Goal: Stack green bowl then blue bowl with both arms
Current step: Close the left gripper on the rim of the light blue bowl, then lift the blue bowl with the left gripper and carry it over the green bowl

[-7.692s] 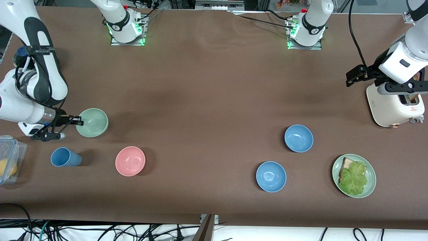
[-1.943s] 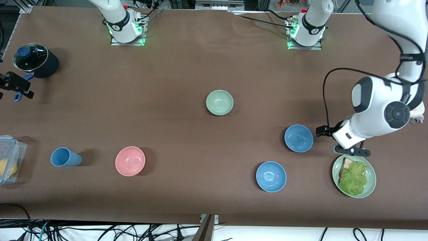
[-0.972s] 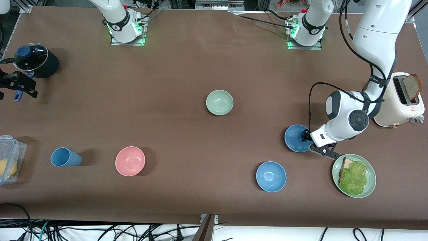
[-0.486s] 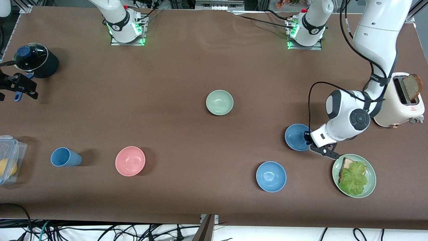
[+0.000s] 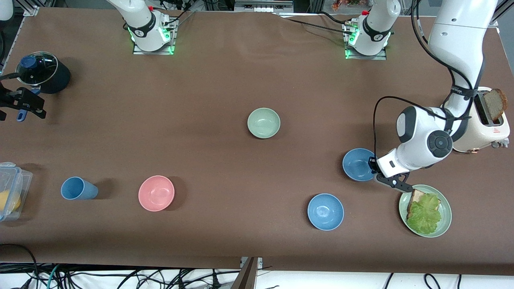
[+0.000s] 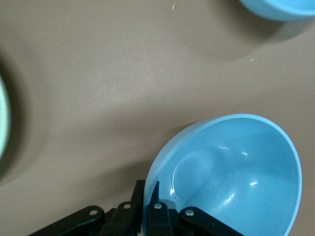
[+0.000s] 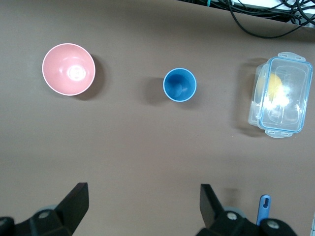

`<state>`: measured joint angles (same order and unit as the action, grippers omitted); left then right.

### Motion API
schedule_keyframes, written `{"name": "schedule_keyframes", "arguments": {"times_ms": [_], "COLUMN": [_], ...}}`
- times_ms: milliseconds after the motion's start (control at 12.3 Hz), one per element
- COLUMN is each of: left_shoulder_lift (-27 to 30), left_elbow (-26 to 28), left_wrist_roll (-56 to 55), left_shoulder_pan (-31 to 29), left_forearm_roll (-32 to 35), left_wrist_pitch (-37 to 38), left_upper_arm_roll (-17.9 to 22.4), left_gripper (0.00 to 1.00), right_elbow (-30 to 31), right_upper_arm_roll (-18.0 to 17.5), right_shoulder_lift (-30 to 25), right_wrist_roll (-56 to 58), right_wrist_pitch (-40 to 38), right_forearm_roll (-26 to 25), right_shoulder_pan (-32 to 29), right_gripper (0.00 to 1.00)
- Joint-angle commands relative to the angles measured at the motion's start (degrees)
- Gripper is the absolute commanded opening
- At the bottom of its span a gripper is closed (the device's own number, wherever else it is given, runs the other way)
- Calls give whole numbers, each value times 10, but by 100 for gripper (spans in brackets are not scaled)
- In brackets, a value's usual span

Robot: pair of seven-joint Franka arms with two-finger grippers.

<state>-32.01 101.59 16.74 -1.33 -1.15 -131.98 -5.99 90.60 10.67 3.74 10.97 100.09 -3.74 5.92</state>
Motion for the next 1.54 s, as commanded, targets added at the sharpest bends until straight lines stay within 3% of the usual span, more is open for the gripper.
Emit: {"name": "schedule_keyframes", "arguments": {"times_ms": [0,243,486,891,1457], "left_shoulder_lift": [16,18,18,15,13], "left_elbow": [-51,-100,-102,-95,-41], "left_wrist_roll": [10,-42,-193,-374,-450], "left_shoulder_pan": [4,4,37,162,233], "left_forearm_roll": [-17,-48,-46,-47,-40], "left_wrist_pitch": [87,152,154,168,112], "left_upper_arm_roll": [-7,-50,-106,-113,-113], "left_gripper": [0,0,0,0,0], "right_elbow": [-19,-19,-19,-19,-19], "right_upper_arm_roll": [-4,-4,-4,-5,-5], "right_shoulder_lift": [7,7,7,7,7], "right_wrist_roll": [5,5,4,4,2], "right_wrist_pitch": [-16,-16,-16,-16,-16], "right_forearm_roll": [-3,-3,-2,-3,-2], "right_shoulder_pan": [-4,-4,-2,-1,-1], "right_gripper": [100,100,100,100,100]}}
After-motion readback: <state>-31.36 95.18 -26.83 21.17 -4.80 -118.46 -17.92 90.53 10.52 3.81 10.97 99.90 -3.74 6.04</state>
